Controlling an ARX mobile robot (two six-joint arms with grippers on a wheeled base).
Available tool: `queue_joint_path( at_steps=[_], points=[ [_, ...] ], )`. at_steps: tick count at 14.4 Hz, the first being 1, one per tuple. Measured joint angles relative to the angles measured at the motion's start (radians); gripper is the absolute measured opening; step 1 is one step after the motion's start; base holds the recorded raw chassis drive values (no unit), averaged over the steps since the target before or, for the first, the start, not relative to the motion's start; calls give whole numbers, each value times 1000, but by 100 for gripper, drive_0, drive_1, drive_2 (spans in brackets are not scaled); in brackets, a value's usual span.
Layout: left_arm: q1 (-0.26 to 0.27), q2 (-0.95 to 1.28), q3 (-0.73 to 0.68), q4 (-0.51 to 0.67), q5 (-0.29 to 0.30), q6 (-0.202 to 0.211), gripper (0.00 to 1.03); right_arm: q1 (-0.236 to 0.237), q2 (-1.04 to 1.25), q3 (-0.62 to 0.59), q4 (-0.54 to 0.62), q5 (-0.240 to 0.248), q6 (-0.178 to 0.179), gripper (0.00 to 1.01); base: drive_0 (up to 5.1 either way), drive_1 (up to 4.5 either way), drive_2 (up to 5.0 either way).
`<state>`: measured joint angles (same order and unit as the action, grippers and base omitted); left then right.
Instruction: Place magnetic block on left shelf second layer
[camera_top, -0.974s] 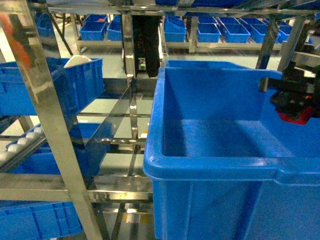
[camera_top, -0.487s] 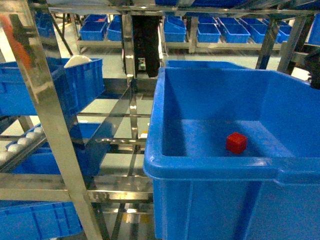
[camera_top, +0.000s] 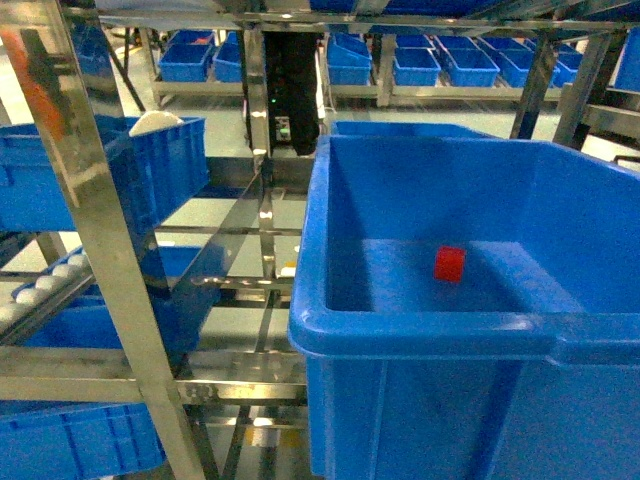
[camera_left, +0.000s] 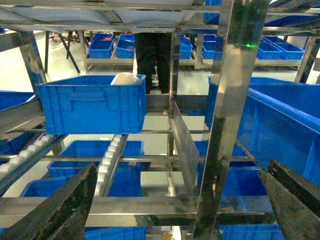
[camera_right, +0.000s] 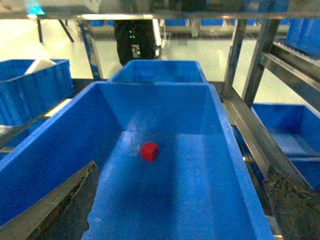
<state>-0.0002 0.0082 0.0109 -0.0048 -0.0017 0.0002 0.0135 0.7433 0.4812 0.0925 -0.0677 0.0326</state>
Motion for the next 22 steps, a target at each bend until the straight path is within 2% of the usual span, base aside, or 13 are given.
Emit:
queue_joint_path(
  at_steps=[2,3,4,9,10,14,22],
  points=[
    [0,0,0,0,1,0,98,-2,8,-8,21,13,0,97,0,0,0],
    [0,0,0,1,1,0,98,-8,-5,-91,192,56,-10,85,0,0,0],
    [0,0,0,0,0,0,98,-8,-44,-165,274,64,-16,73,0,0,0],
    [0,0,0,0,1,0,98,-8,-190,-325,303,64,-26,8,0,0,0],
    [0,0,0,0,1,0,98,-8,-219,-345,295,65,-28,2,0,0,0],
    [0,0,0,0,1,0,98,-8,-335,-410,238,65,-30,2,0,0,0],
    [0,0,0,0,1,0,98,-8,-524,-468,132,67,-30,2,0,0,0]
  ],
)
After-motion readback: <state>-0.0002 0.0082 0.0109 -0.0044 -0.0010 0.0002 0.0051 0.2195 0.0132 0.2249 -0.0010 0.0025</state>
